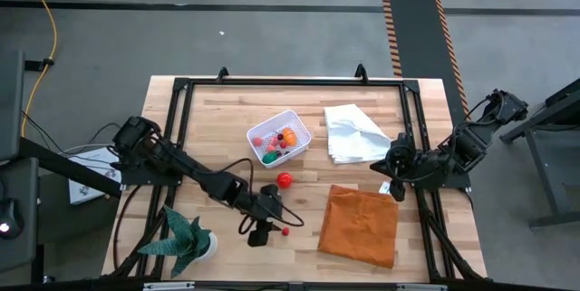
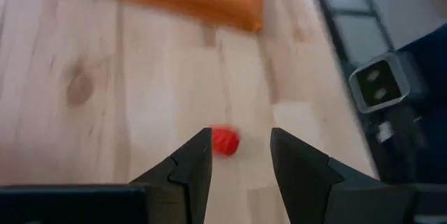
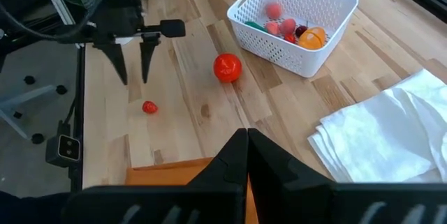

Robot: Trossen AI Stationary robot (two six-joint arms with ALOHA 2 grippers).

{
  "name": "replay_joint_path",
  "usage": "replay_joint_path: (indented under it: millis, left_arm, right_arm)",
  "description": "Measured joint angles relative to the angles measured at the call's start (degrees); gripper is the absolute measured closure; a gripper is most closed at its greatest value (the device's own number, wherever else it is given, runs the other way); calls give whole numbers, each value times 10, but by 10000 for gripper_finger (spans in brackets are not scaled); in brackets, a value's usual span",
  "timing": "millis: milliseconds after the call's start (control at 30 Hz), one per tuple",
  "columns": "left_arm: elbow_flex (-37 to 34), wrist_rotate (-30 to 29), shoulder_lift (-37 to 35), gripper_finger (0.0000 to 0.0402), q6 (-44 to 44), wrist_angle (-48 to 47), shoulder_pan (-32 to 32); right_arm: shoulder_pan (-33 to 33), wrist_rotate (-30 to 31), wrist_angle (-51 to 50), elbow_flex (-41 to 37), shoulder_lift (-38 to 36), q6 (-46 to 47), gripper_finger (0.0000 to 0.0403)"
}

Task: Pick and placing Produce into tupperware
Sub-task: Put the raspberry in the basket

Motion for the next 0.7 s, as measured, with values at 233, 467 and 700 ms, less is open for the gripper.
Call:
replay_joint_path:
  millis: [233,467,700]
  left_arm:
    - [2,2,13,268,0,11,0]
    - [1,10,29,268,-22,27,0]
    - [1,11,47,268,-45,50,-2]
  right_arm:
    - [0,0,0,0,0,0,403]
    - [0,0,0,0,0,0,403]
    - [0,0,0,0,0,0,403]
